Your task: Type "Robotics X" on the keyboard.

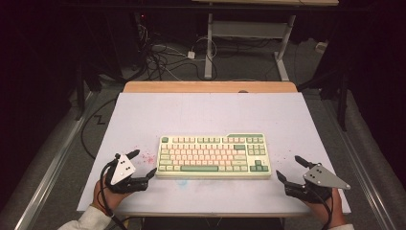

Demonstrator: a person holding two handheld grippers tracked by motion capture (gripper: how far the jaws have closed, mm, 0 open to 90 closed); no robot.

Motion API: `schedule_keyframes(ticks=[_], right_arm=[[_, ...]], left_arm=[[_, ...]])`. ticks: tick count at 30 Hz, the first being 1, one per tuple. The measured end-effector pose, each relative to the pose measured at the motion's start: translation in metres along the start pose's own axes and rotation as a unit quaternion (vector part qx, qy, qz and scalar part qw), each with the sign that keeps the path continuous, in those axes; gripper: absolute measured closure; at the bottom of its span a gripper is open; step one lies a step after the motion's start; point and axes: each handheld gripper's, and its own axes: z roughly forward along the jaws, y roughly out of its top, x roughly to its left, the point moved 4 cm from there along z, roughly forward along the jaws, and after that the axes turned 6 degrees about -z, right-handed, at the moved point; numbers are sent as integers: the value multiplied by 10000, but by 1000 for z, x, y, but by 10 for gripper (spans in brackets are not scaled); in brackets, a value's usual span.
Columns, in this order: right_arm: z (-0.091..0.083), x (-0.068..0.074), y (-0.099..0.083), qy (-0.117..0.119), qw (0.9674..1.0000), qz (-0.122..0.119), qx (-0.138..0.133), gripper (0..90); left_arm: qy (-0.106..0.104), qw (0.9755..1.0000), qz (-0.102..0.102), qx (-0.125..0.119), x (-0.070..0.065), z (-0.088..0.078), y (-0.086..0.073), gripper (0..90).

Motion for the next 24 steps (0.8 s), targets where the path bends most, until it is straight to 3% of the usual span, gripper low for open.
schedule_keyframes(ticks=[10,13,20,24], right_arm=[[5,1,1,52,9999,-33,89,231],[4,-1,1,-2,9999,-32,97,280],[0,-5,6,-83,9999,-20,71,515],[1,-7,11,61,9999,39,99,713]], left_arm=[[46,9998,-168,39,2,1,-2,160],[66,10000,-53,2,2,0,-2,160],[99,9999,16,-46,0,-1,1,161],[87,10000,-10,-21,-1,2,1,161]])
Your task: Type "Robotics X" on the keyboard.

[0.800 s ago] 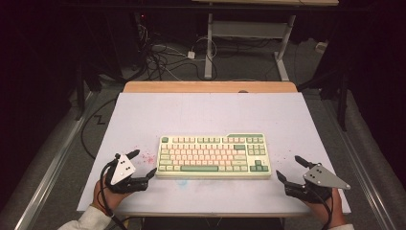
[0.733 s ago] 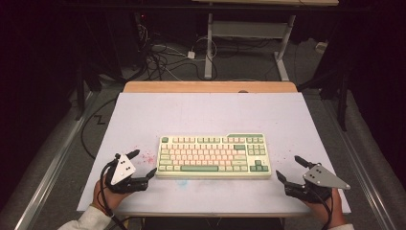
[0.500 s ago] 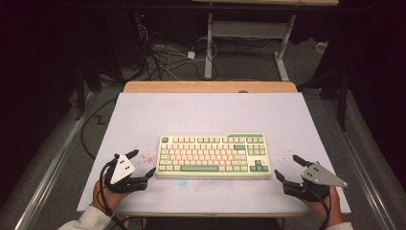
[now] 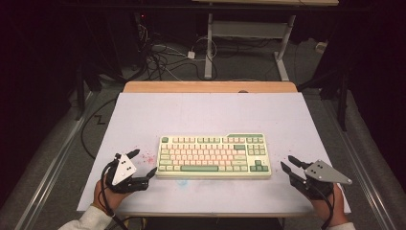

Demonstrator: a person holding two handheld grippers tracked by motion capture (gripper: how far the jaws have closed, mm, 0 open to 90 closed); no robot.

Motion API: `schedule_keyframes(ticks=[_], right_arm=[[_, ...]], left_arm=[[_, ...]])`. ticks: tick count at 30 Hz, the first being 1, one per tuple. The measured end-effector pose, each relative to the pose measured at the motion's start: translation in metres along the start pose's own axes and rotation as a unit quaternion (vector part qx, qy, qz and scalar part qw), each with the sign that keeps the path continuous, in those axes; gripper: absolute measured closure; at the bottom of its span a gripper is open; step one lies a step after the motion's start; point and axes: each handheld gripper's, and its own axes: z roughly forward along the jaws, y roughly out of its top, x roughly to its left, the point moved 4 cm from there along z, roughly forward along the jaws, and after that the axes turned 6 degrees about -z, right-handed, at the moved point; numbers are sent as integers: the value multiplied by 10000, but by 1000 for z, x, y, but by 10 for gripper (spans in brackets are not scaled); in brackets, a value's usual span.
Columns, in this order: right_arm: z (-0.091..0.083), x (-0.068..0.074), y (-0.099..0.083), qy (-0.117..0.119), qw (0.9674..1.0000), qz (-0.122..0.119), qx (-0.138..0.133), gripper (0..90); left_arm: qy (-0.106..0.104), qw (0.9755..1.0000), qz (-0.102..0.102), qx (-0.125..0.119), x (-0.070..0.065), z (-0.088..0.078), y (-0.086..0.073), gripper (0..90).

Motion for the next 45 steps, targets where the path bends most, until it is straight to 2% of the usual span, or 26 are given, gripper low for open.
schedule_keyframes(ticks=[3,5,6,12,17,20,26,35,37,41,42,44,45], right_arm=[[5,-1,6,204,9997,26,94,844],[9,-1,10,332,9993,29,141,900],[10,0,13,381,9991,67,165,900],[26,12,29,733,9968,-138,283,900],[46,31,43,1131,9923,-355,358,900],[60,40,47,1277,9895,-470,483,900],[84,53,47,1439,9845,-656,762,900],[102,61,44,1596,9782,-819,1049,900],[104,62,44,1603,9782,-792,1054,900],[104,62,43,1594,9784,-756,1079,900],[105,63,42,1616,9775,-812,1083,900],[105,65,40,1568,9785,-828,1059,900],[105,65,41,1572,9782,-819,1081,900]], left_arm=[[1,10000,-9,3,1,2,1,161],[-25,10000,-22,8,2,4,1,162],[-36,10000,-31,12,2,5,1,164],[-56,10000,-55,46,1,4,0,165],[-35,10000,-65,53,0,3,0,166],[-25,9999,-65,81,-2,1,-1,165],[-7,9999,-39,146,-2,-1,-4,165],[-48,9996,-154,213,-1,-3,-8,166],[-23,9998,-80,183,-1,-3,-7,165],[-24,9998,-82,199,-2,-4,-6,165],[-48,9996,-145,218,-3,-5,-6,166],[-40,9998,-122,164,-3,-5,-4,166],[-52,9997,-174,182,-4,-6,-3,167]])
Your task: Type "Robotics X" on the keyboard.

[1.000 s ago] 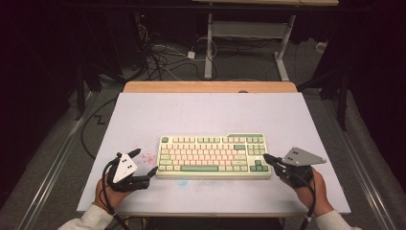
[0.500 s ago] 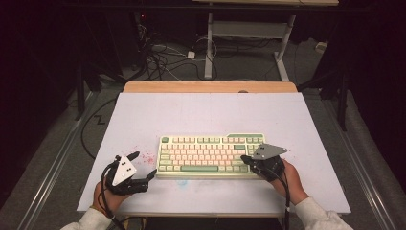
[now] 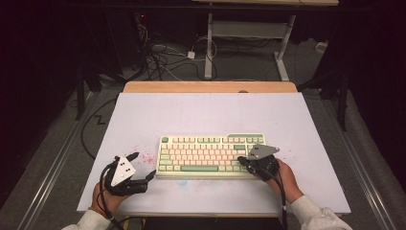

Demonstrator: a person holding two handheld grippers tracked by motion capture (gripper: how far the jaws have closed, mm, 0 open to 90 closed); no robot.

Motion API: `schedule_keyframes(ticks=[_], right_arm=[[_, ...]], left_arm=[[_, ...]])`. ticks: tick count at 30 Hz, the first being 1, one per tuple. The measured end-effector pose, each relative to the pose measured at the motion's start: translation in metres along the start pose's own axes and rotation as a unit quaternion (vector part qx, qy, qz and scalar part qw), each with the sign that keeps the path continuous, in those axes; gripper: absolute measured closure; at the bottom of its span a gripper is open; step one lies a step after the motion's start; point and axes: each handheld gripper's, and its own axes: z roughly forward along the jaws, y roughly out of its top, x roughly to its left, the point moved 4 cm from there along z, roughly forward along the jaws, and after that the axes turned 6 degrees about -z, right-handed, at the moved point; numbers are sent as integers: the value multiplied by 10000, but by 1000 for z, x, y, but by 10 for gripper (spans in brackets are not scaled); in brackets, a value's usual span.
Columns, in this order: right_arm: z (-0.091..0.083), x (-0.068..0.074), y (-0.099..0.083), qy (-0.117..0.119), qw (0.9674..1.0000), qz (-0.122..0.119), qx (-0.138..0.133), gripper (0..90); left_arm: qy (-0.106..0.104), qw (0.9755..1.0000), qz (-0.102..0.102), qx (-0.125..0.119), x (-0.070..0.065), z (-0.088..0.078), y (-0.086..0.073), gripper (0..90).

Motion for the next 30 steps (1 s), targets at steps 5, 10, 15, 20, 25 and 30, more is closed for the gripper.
schedule_keyframes(ticks=[5,10,15,20,25,30], right_arm=[[-1,1,0,-36,10000,-15,7,900],[-2,3,-1,-91,10000,-17,18,900],[-4,2,-3,-135,9999,-34,10,900],[-4,2,-5,-185,9998,-30,-7,900],[-5,3,-5,-207,9998,-34,1,900],[-4,2,-5,-207,9998,-57,-17,900]], left_arm=[[-61,9999,-29,-127,-1,1,17,213],[-149,9998,51,-86,-4,10,32,224],[-477,9988,115,60,-7,22,43,389],[-758,9965,129,341,-12,35,52,713],[-945,9928,303,669,-21,46,57,867],[-1081,9884,403,985,-30,58,59,878]])
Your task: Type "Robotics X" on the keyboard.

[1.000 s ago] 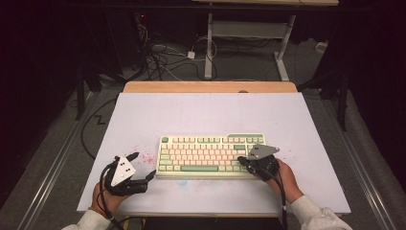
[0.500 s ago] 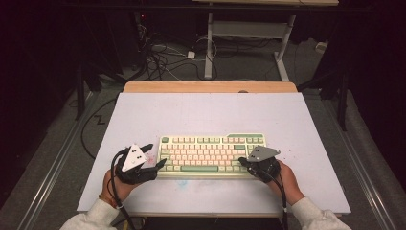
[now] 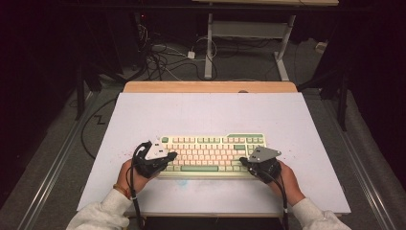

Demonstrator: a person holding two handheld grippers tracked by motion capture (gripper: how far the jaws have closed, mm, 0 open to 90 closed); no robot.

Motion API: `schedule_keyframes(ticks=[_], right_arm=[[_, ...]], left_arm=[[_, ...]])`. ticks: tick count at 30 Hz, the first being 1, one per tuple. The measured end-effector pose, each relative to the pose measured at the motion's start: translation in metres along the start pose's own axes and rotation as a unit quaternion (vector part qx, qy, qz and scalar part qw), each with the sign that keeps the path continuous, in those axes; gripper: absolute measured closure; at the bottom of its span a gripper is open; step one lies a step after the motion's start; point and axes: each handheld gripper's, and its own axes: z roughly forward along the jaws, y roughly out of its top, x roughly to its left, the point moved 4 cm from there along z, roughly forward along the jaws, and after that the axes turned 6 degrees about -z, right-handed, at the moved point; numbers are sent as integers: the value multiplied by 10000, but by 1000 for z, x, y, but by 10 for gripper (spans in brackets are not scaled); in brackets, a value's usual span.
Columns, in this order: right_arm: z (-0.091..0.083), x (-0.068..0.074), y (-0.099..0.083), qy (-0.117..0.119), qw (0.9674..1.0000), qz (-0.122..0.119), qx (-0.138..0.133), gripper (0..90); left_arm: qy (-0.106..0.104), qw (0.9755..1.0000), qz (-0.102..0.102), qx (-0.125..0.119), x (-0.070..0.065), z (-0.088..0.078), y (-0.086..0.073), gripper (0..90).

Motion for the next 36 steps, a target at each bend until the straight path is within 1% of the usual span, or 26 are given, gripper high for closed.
schedule_keyframes(ticks=[1,2,3,5,9,13,14,15,16,19,21,28,32,36], right_arm=[[0,0,0,-2,10000,15,11,900],[0,0,0,-2,10000,17,12,900],[0,0,0,-2,10000,18,11,900],[0,0,0,-4,10000,14,10,900],[0,0,0,-12,10000,12,9,900],[1,0,1,-20,10000,-10,11,900],[0,0,0,-17,10000,-7,24,900],[0,1,0,-24,10000,-3,25,900],[0,0,1,-24,10000,-22,18,900],[0,0,0,-19,10000,-24,17,900],[0,0,1,-21,10000,-31,20,900],[0,0,1,-29,10000,-43,22,900],[0,1,1,-43,10000,-60,27,900],[0,1,1,-44,10000,-44,34,900]], left_arm=[[-5,10000,8,47,-1,2,2,878],[-60,9999,-21,83,-2,4,3,878],[-60,9999,-21,83,-2,4,3,877],[-63,9998,-8,195,-3,9,8,877],[-33,9995,5,307,-2,16,14,878],[-72,9993,-8,364,-1,23,20,878],[-29,9992,29,399,0,25,22,877],[-29,9992,29,399,0,25,22,877],[37,9989,58,459,1,30,25,877],[36,9989,46,463,2,36,28,877],[-5,9989,49,474,1,40,30,877],[12,9986,28,520,2,50,35,877],[56,9985,6,544,3,54,35,876],[45,9985,-7,554,4,55,35,876]])
